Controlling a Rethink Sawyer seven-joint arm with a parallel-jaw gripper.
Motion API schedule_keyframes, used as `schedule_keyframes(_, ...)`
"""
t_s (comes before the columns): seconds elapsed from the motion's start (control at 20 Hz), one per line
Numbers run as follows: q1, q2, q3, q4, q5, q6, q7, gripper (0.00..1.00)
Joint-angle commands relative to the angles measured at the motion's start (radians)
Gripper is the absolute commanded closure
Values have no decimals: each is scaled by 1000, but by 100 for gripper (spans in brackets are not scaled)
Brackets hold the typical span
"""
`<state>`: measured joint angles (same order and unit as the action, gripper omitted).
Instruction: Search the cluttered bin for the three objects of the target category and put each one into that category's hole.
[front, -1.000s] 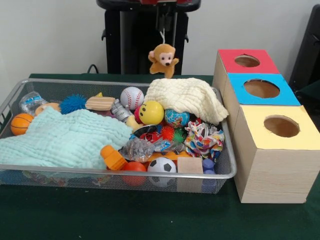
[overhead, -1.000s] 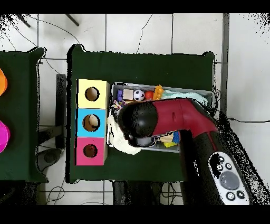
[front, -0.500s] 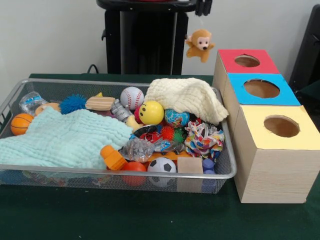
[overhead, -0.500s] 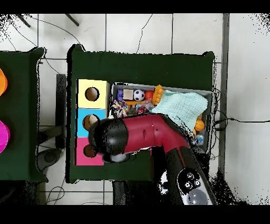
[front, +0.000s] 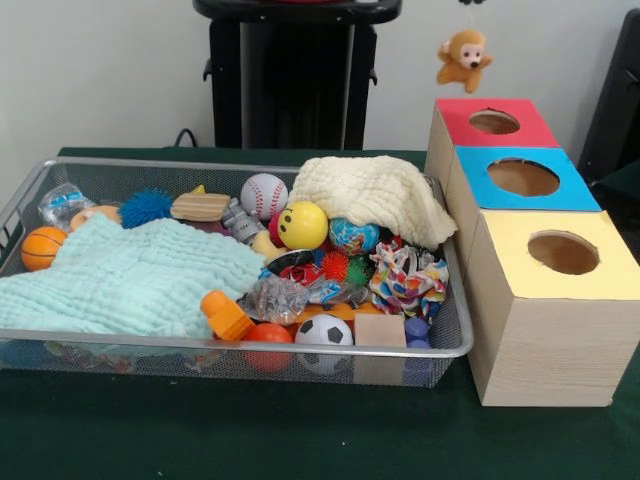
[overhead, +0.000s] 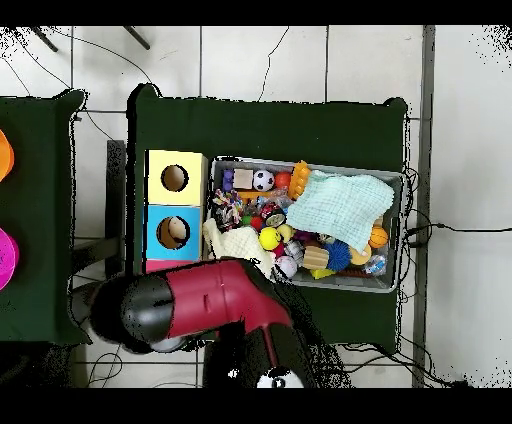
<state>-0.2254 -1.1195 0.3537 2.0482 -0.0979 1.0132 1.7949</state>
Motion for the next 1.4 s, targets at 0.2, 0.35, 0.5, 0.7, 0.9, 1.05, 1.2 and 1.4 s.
schedule_keyframes(0.2, 90, -8, -136, 123, 115, -115, 373, 100)
schedule_keyframes(0.35, 117, 14, -142, 111, 128, -131, 389, 100)
schedule_keyframes(0.5, 152, 50, -154, 115, 126, -194, 422, 100)
schedule_keyframes(0.7, 190, 134, -175, 115, 112, -316, 451, 100)
schedule_keyframes(0.9, 234, 179, -202, 112, 117, -393, 477, 100)
schedule_keyframes(1.05, 266, 204, -221, 98, 131, -421, 486, 100)
schedule_keyframes(1.2, 279, 243, -238, 91, 134, -465, 473, 100)
schedule_keyframes(1.4, 296, 304, -254, 91, 137, -546, 469, 100)
